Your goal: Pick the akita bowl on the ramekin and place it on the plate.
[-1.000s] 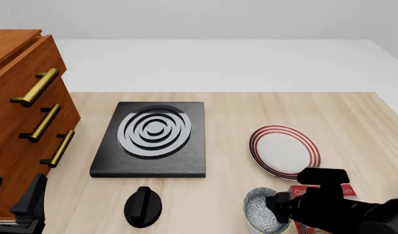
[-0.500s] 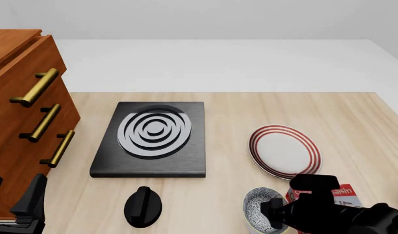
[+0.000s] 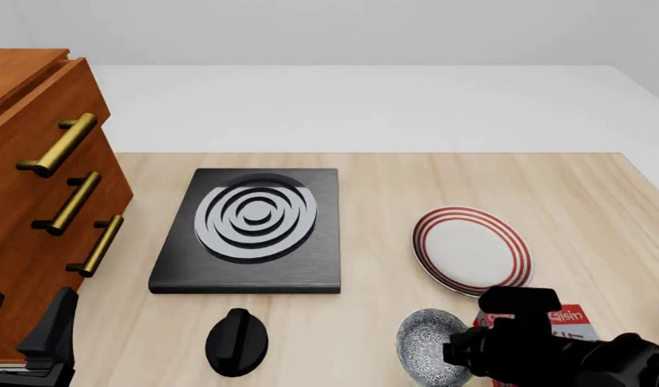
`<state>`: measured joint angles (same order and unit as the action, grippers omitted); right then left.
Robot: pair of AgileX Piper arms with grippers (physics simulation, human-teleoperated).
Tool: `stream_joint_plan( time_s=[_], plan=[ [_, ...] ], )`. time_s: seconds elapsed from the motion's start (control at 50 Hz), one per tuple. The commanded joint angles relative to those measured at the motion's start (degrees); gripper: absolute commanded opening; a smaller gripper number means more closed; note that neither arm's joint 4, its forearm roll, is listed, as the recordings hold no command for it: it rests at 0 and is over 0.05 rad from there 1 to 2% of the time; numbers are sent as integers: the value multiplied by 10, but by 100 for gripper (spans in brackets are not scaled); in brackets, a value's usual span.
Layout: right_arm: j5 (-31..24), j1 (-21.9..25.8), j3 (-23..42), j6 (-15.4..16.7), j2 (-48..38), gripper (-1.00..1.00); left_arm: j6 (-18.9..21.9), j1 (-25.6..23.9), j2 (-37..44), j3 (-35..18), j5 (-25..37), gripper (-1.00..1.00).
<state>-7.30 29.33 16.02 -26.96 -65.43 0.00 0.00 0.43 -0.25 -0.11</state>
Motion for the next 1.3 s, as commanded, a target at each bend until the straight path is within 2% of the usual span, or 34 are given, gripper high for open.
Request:
stream_joint_plan(
  time_s=[0.02,0.24,0.34,0.56,0.66,0.78,0.94,1.06,1.3],
  plan=[
    [-7,-5,6,7,9,-100,0,0,0,0,0,100],
    [-35,-9,13,13,35,-100,0,0,0,0,0,100],
    [-85,-21,42,30,78,-100,0,0,0,0,0,100],
    [-157,-38,100,62,132,-100,0,0,0,0,0,100],
    [-203,-70,167,95,165,-100,0,0,0,0,0,100],
    [-213,-117,222,111,163,-100,0,0,0,0,0,100],
    [-186,-161,281,121,108,-100,0,0,0,0,0,100],
    [-133,-183,288,97,58,-100,0,0,0,0,0,100],
    [-59,-218,304,75,-45,-100,0,0,0,0,0,100]
  ],
)
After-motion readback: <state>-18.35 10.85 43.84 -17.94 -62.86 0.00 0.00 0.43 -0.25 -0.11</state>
